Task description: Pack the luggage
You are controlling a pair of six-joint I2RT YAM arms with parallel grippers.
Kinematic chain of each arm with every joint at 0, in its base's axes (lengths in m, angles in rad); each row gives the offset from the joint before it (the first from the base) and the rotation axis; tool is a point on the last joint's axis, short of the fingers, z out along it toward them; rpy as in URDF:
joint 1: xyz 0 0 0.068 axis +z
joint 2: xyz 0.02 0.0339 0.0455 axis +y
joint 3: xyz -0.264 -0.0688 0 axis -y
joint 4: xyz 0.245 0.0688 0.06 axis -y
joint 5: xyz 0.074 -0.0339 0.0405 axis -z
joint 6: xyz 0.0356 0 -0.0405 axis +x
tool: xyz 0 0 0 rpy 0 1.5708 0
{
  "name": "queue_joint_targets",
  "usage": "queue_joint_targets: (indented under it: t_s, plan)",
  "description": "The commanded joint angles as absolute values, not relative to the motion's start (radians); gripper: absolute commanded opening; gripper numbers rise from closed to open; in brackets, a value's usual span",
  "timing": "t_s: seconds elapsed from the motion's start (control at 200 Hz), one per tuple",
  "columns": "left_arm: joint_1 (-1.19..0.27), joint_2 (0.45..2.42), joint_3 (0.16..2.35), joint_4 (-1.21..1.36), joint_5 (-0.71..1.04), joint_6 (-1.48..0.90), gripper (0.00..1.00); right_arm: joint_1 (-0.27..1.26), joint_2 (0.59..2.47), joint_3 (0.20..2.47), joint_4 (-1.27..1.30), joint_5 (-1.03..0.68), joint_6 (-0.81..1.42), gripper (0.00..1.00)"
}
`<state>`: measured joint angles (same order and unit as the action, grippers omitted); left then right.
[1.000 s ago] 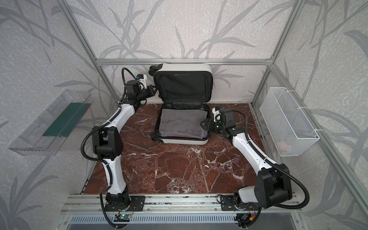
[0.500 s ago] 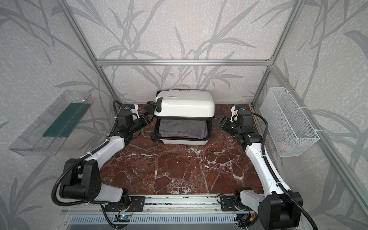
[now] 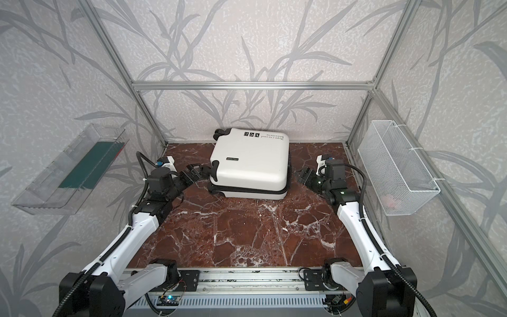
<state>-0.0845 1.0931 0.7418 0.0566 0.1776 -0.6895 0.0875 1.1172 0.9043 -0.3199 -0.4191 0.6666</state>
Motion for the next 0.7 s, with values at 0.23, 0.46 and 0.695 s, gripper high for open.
queue_joint_targets:
  t_s: [0.23,0.46,0.695]
  plan:
    - [-0.086,1.32,0.986,-0.066,0.391,-0.549,0.99,0.086,1.066,0.845,-0.333,-0.458,0.654,0.79]
    - [-0.088,1.501,1.215,-0.259,0.509,-0.447,0.98,0.086,1.074,0.833,-0.324,-0.462,0.653,0.8]
    - [-0.097,1.542,1.238,-0.353,0.557,-0.411,0.97,0.084,1.071,0.838,-0.334,-0.465,0.646,0.81]
